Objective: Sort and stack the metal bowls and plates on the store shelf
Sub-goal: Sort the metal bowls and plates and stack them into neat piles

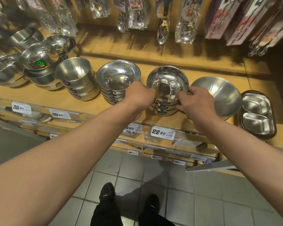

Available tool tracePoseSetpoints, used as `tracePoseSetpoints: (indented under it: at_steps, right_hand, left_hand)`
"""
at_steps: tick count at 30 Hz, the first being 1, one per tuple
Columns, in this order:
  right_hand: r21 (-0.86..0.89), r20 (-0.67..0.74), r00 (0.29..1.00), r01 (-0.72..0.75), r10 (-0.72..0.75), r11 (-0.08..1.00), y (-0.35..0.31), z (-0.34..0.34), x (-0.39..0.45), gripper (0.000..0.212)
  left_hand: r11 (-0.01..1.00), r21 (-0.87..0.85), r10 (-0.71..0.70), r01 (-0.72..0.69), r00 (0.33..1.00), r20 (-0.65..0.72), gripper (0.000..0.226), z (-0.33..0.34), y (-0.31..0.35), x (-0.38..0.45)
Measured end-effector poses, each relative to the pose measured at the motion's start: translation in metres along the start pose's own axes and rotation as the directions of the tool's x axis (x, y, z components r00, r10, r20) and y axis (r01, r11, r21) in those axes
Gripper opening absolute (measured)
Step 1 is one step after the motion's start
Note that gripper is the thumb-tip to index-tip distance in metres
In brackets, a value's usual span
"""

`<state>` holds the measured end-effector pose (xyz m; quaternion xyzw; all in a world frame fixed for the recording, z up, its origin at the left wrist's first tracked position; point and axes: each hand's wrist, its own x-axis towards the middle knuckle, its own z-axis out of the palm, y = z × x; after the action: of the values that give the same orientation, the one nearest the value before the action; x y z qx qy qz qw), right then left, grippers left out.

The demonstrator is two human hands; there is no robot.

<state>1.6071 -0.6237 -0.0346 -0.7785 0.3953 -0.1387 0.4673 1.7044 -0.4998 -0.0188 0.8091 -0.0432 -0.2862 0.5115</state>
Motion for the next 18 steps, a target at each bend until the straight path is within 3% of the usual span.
tracePoseSetpoints:
  at_steps: [6,18]
  right_hand:
    - [-0.067,0.038,0.999,-0.035,0.038,0.997,-0.009,-0.004,0.001,0.036]
    - [-0.078,0.017,0.991,-0.132,0.134,0.988,-0.016,-0.009,0.011,0.028]
  left_hand:
    - [0.998,0.067,-0.02,0.021,1.0,-0.023,0.02,-0.001,0.005,0.003]
    - [0.992,0.126,-0.015,0.021,0.999,-0.043,0.014,-0.005,0.016,0.007]
